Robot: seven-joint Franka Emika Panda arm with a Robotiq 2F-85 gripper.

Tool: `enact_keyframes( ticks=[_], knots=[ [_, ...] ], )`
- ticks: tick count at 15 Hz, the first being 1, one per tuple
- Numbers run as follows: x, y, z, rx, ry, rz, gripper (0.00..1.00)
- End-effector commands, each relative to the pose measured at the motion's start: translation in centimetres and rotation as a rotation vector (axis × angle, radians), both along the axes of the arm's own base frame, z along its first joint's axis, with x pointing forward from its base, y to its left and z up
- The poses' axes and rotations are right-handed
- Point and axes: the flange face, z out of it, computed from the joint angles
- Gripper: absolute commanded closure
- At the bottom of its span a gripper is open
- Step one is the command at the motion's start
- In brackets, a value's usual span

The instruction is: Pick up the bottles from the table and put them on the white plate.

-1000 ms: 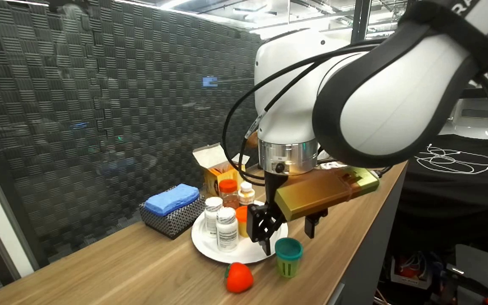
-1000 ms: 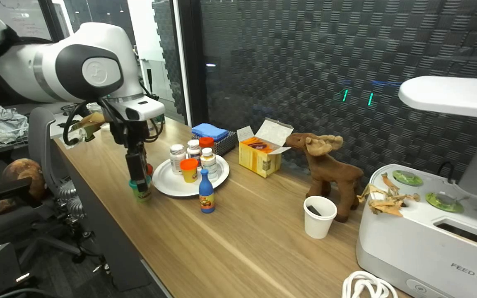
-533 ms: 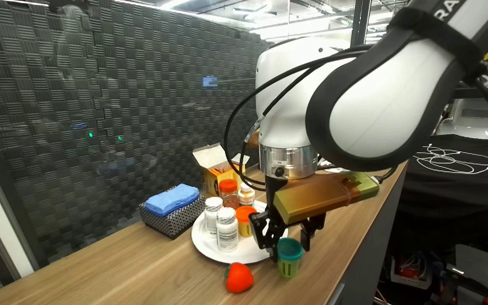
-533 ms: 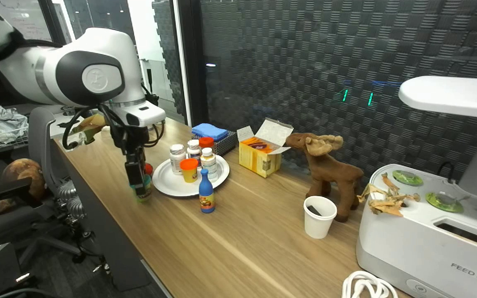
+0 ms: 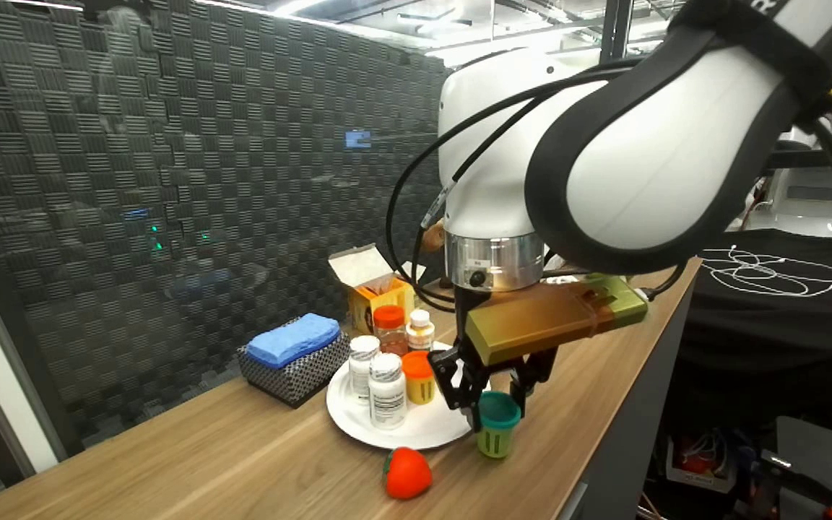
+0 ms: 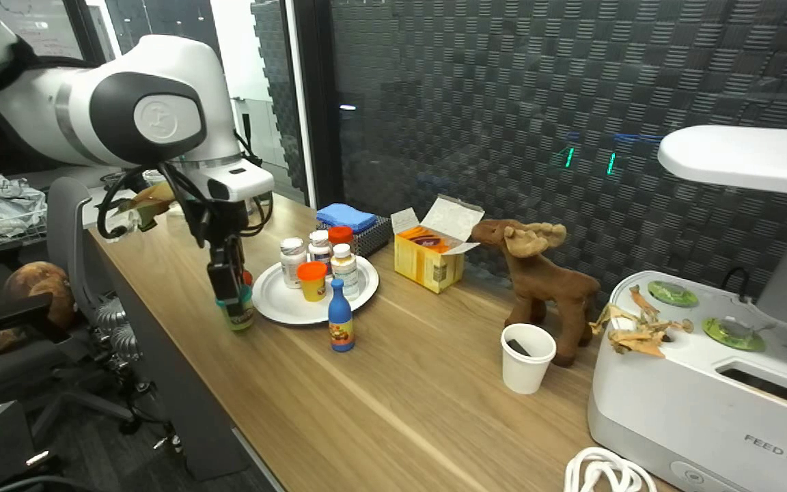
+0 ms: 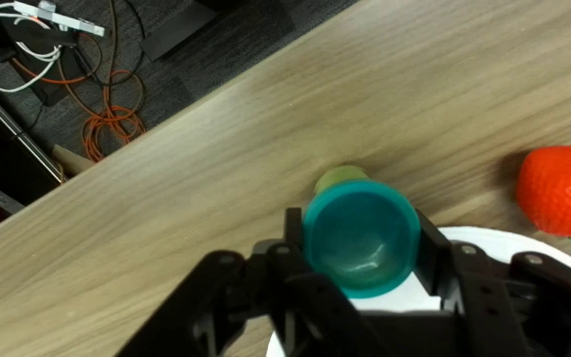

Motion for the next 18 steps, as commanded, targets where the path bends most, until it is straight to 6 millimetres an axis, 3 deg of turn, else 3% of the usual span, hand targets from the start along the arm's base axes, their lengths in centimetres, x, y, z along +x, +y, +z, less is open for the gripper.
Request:
enact_keyframes(
  ticks=[1,8,18],
  knots=[
    [0.5,-1.3,2.7,-0.030,-0.045,-0.030,0.72],
    [3.7,-3.8,1.5,-0.039,-0.081,0.001,0.72],
    [7.6,-5.5,2.5,-0.040,-0.128,0.007,0.72]
  ],
)
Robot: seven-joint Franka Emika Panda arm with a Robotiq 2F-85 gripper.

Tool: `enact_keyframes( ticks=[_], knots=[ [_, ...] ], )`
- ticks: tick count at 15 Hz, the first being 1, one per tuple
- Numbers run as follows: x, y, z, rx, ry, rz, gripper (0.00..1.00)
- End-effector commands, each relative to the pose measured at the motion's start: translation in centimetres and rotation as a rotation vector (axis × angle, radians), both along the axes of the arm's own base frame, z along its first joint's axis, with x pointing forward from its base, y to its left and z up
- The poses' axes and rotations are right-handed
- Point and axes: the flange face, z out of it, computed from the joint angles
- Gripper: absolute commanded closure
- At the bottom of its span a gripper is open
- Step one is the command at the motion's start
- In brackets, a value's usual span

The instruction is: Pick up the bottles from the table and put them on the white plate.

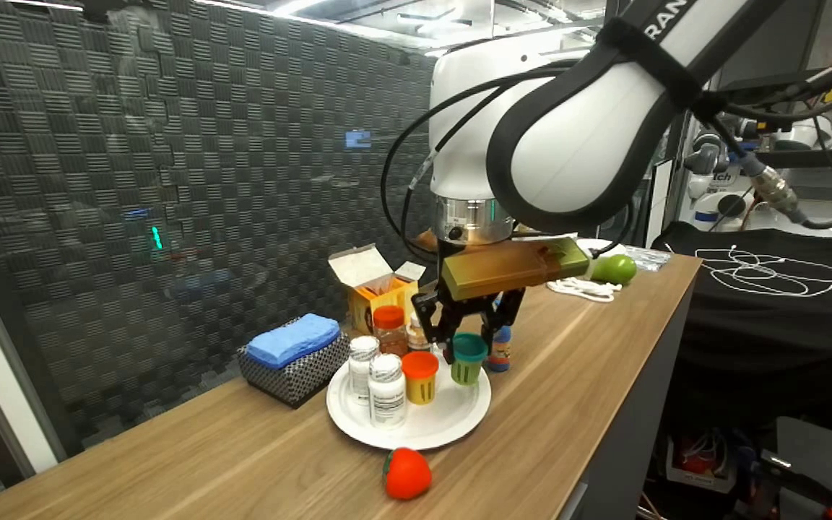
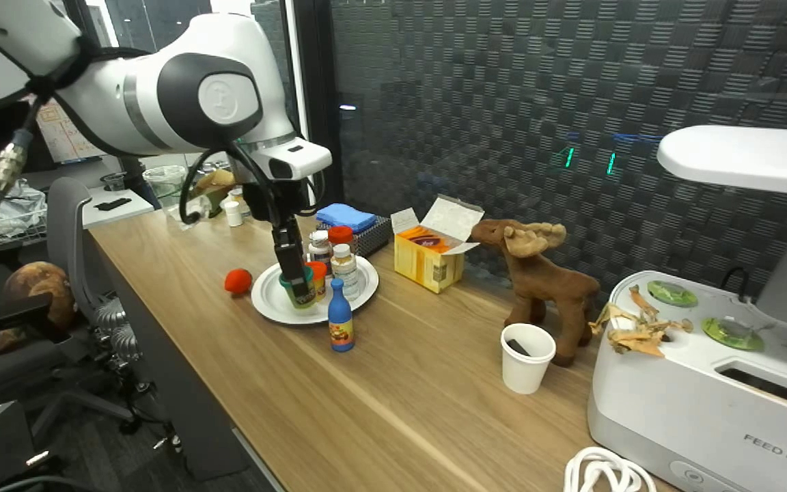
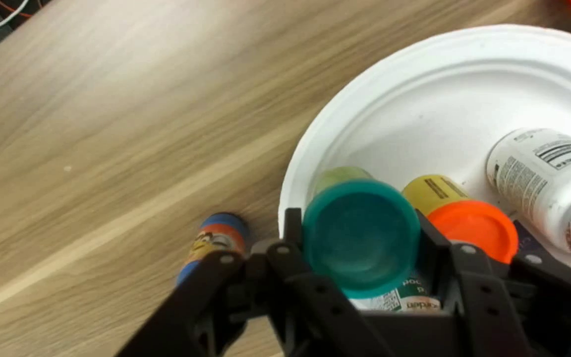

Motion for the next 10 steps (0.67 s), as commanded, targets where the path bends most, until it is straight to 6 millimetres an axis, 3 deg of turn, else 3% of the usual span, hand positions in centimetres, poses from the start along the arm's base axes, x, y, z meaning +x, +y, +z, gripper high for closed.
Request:
enact_keyframes(
  ticks=[1,10],
  knots=[
    [1.8,-0.9,0.4,-0.003,-0.024,0.018,0.72],
    [3.1,-2.1,-0.1,0.066,-0.015,0.006,0.72]
  ],
)
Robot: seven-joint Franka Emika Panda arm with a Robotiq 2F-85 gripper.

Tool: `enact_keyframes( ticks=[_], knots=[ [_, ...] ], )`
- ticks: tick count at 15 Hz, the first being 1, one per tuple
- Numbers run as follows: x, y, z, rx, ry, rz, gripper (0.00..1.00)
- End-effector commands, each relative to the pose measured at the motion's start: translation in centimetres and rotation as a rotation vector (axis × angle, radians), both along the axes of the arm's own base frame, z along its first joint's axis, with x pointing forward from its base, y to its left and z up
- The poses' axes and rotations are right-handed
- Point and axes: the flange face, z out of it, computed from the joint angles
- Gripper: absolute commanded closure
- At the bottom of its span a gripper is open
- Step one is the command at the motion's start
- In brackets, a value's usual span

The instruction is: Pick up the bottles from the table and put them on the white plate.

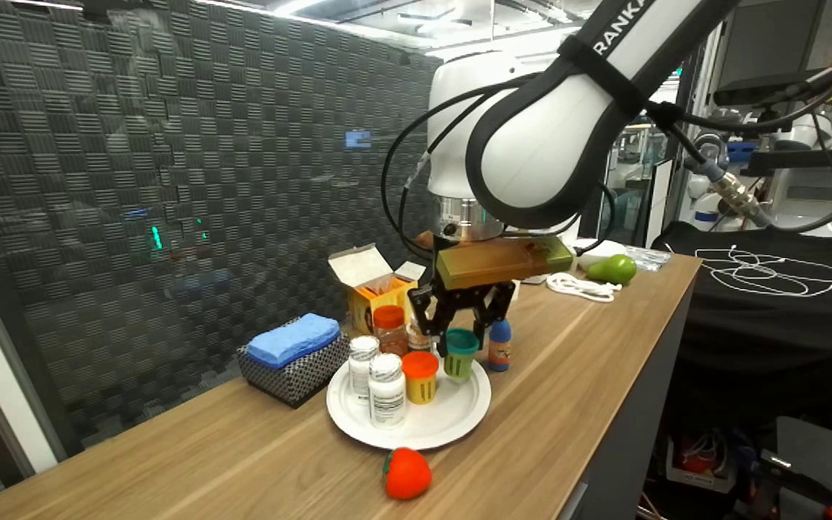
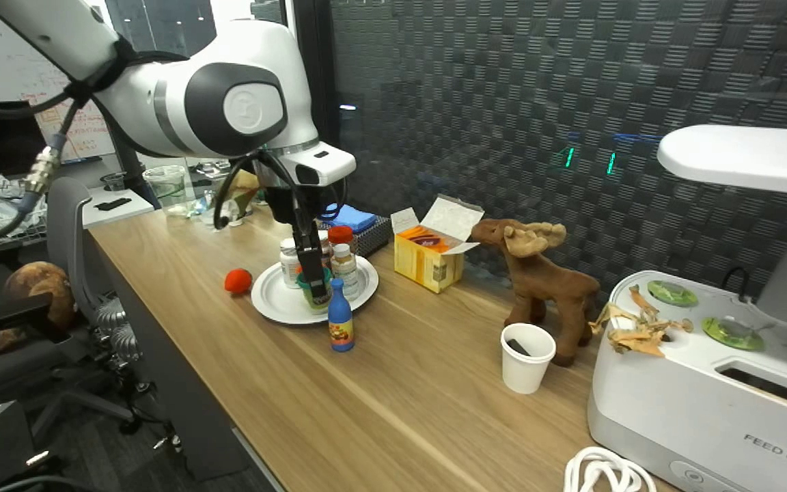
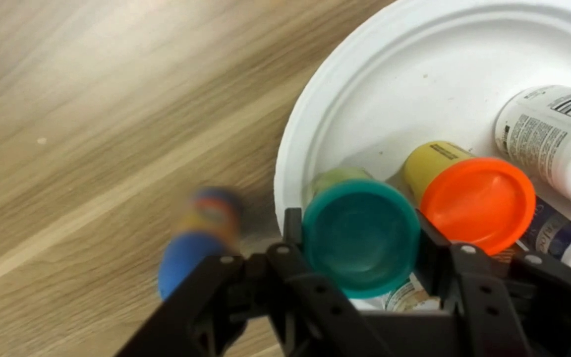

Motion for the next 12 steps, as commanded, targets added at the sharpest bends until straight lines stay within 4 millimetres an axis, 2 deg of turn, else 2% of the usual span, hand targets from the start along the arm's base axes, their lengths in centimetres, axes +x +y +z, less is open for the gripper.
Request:
enact_keyframes(
  ticks=[1,2,3,4,5,8,12],
  knots=[
    [1.02,-0.30,0.50,0.029,-0.018,0.010,0.72],
    [1.06,-0.35,0.53,0.032,-0.017,0.012,0.70],
    [1.08,-0.40,0.55,0.032,-0.017,0.012,0.37],
    [1.11,-0.40,0.56,0.030,-0.018,0.013,0.23],
    [1.11,-0.41,0.56,0.030,-0.018,0.014,0.22],
    [1.08,-0.45,0.65,0.030,-0.020,0.017,0.01],
    [1.07,-0.39,0.73,0.030,-0.023,0.019,0.00]
  ],
)
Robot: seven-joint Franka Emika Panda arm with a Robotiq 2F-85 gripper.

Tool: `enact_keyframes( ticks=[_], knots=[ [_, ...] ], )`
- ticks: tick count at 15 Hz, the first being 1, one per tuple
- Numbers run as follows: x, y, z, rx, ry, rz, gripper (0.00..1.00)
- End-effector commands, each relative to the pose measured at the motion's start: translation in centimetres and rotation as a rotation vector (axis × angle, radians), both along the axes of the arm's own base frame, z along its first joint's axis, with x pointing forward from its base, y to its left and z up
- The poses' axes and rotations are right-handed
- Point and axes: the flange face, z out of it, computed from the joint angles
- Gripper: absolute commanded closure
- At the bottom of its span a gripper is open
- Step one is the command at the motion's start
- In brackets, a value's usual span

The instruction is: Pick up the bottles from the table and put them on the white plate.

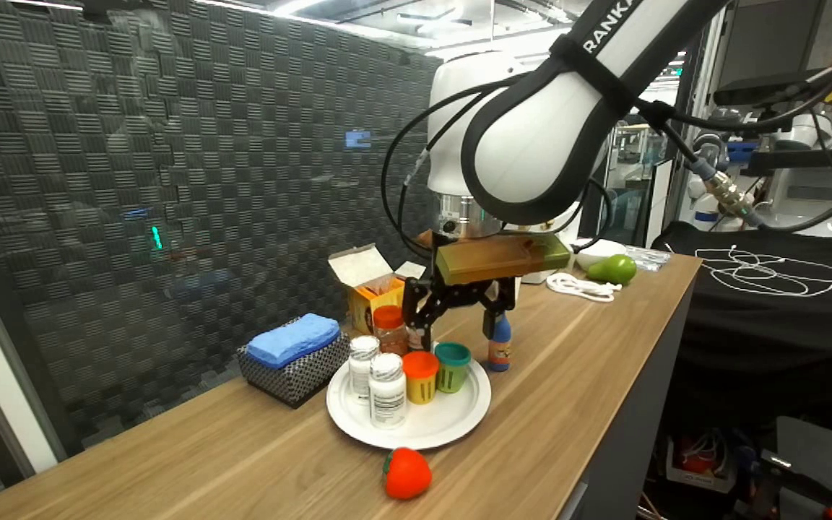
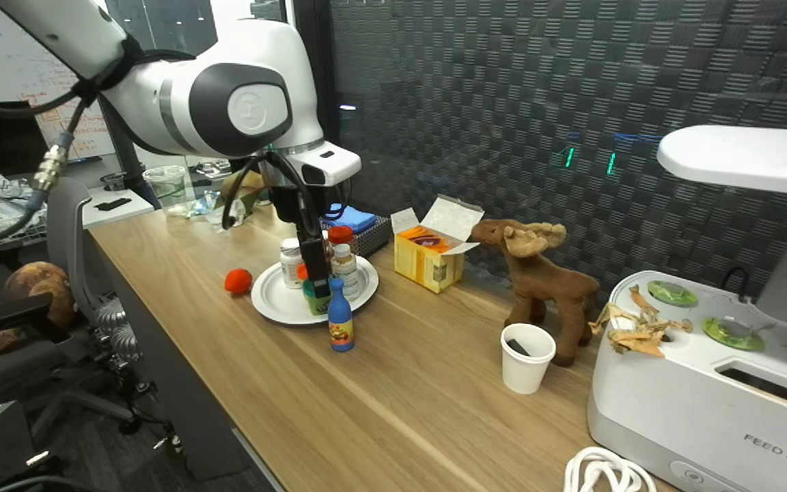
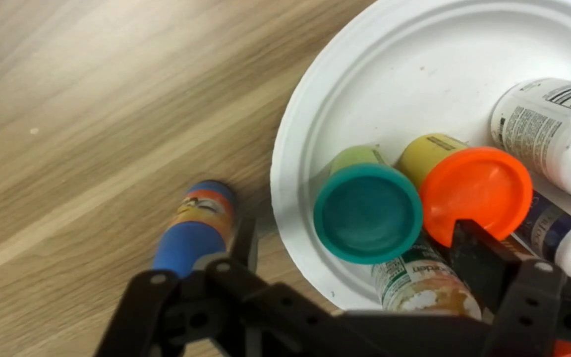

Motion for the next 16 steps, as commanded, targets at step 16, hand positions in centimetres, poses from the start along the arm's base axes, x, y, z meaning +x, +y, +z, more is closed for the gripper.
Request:
enact_keyframes(
  ticks=[16],
  knots=[
    [-1.6,-0.6,9.9,-0.100,-0.046,0.112,0.00]
  ],
)
